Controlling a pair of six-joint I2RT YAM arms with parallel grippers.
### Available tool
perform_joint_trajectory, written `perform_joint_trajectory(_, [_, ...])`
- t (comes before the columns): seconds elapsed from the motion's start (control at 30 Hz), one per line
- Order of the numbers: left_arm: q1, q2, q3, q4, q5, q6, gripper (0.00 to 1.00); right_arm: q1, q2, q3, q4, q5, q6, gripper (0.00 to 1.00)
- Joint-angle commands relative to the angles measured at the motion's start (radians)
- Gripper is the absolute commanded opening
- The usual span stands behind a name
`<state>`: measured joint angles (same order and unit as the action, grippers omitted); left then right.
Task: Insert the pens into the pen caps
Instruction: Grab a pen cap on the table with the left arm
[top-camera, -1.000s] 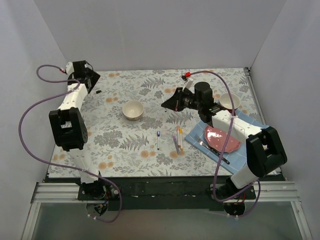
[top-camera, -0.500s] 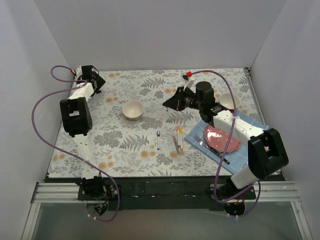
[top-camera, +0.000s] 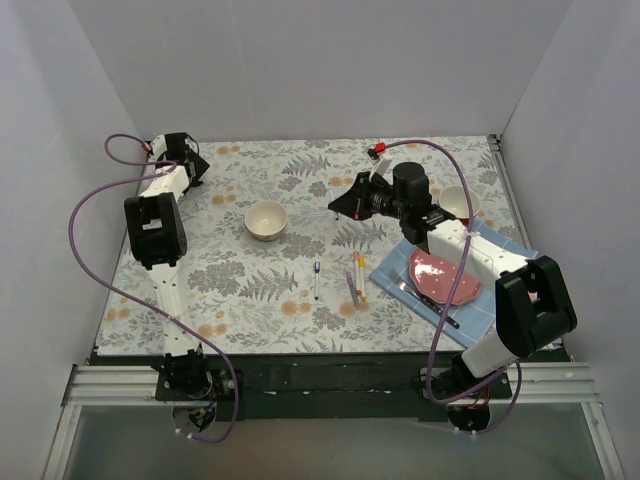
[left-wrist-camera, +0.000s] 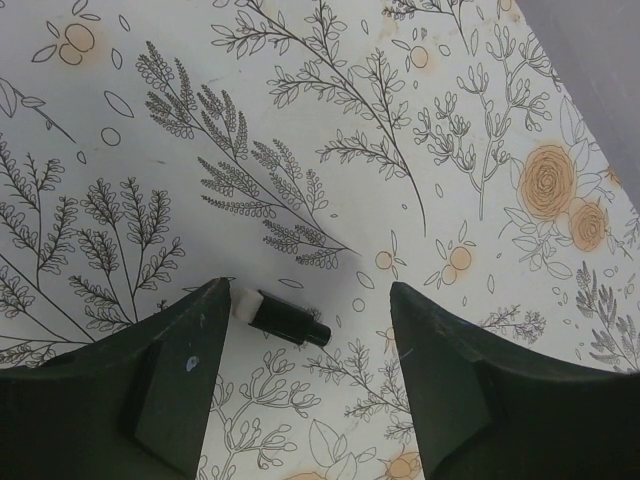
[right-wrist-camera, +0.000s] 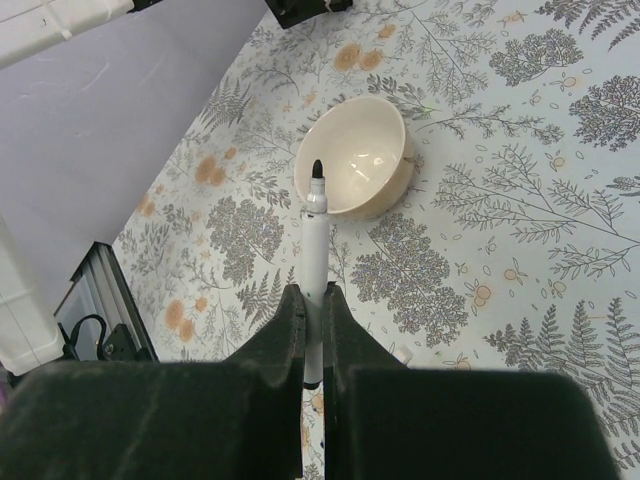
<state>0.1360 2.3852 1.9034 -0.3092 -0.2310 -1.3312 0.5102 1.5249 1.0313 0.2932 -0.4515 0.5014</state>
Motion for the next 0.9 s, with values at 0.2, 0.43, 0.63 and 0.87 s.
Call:
perform_joint_trajectory(0.2, [0.005,-0.011,-0.01,-0.062,0.01,0.039,0.52,-0.009,0.0,0.029,0.032,0.005,-0.018,0.01])
perform_joint_trajectory(0.43, [0.004,-0.018,-0.036,-0.094,0.103,0.095,0.43,-0.01,-0.015,0.024,0.031,-0.001,-0.015,0.01])
perform_joint_trajectory(0.63, [0.005,-0.067,-0.109,-0.11,0.186,0.177,0.38,-0.012,-0.048,0.021,0.029,-0.003,-0.014,0.01])
perform_joint_trajectory(0.87, [-0.018,-0.135,-0.21,-0.154,0.291,0.355,0.31,-0.01,-0.121,0.0,0.011,0.004,-0.004,0.01])
